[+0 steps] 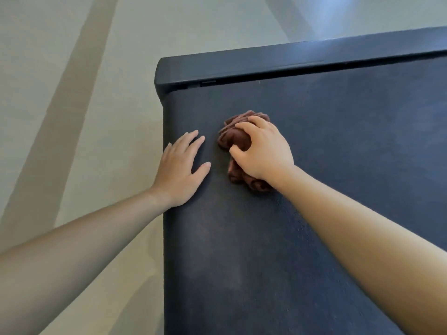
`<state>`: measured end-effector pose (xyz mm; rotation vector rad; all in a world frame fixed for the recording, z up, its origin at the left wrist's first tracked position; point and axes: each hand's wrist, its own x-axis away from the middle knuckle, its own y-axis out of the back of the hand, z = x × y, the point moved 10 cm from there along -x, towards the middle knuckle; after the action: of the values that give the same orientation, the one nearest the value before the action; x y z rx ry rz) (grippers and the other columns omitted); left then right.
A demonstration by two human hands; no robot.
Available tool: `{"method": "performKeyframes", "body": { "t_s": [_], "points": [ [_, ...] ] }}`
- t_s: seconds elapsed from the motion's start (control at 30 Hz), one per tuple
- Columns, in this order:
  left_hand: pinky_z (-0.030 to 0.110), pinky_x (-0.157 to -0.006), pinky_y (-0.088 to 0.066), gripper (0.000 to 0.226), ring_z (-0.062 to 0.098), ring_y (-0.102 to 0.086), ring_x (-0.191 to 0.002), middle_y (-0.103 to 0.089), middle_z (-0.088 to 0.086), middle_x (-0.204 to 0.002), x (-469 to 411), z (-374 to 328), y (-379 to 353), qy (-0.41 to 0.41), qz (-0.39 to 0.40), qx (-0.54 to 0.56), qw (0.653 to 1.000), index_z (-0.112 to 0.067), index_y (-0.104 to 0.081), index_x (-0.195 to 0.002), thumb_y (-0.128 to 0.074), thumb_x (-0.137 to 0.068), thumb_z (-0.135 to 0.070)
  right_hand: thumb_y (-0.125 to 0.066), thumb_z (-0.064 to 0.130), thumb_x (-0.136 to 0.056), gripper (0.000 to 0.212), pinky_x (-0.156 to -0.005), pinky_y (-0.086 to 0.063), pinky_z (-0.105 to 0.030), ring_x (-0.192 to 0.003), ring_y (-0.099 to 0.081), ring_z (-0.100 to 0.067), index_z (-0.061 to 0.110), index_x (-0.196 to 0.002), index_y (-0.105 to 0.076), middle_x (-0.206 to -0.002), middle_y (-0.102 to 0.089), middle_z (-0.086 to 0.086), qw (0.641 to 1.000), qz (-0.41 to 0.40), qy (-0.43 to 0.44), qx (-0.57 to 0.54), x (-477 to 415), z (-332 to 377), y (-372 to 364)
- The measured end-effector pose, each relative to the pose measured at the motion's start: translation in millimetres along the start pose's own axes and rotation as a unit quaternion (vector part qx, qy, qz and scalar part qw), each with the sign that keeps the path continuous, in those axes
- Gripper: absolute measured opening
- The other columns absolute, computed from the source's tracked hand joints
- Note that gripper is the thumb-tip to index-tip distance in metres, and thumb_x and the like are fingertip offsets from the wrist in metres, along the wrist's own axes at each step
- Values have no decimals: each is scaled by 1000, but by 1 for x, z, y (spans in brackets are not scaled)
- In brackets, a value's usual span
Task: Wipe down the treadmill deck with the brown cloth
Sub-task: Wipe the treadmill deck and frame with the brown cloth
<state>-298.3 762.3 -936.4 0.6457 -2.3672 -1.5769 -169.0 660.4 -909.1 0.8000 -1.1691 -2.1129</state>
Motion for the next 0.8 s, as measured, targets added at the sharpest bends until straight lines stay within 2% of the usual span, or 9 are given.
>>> {"method": "performKeyframes", "body": {
  "t_s": [0.2,0.43,0.57,0.67,0.8],
  "points": [
    [42,-115,-7,60,14,-12,-143,-23,-5,-154,-6,6,-4,-12,-25,16,999,-22,-31,-144,-46,-89,-42,-54,47,-81,51,-96,-41,-36,-125,-42,-23,27,-129,-55,-137,-49,6,994,-1,-103,23,-62,-7,-9],
    [41,-115,-3,60,13,-12,-143,-25,-5,-154,-4,7,-3,-45,-18,98,994,-22,-31,-144,-48,-89,-38,-57,42,-81,49,-93,-40,-31,-123,-46,-22,29,-129,-55,-136,-50,8,990,-20,-137,38,-14,8,0],
    [47,-112,-13,59,14,-15,-142,-23,-4,-154,-16,32,10,-73,-26,101,992,-23,-31,-144,-42,-89,-42,-61,40,-79,49,-91,-33,-26,-123,-45,-19,31,-127,-56,-137,-50,10,990,-46,-127,40,12,28,-2],
    [45,-111,-21,60,21,-23,-141,-28,3,-153,-34,106,24,0,-50,98,994,-17,-36,-142,-34,-88,-42,-60,38,-76,41,-91,-42,-27,-118,-50,-15,32,-117,-62,-127,-56,14,992,-55,-107,26,-8,39,-8],
    [51,-110,-24,54,26,-21,-141,-25,6,-155,-27,212,3,127,1,5,992,-16,-32,-144,-37,-95,-38,-56,43,-76,43,-87,-44,-28,-115,-50,-14,30,-117,-63,-125,-56,13,996,-39,-82,10,-79,56,-40]
  ]
}}
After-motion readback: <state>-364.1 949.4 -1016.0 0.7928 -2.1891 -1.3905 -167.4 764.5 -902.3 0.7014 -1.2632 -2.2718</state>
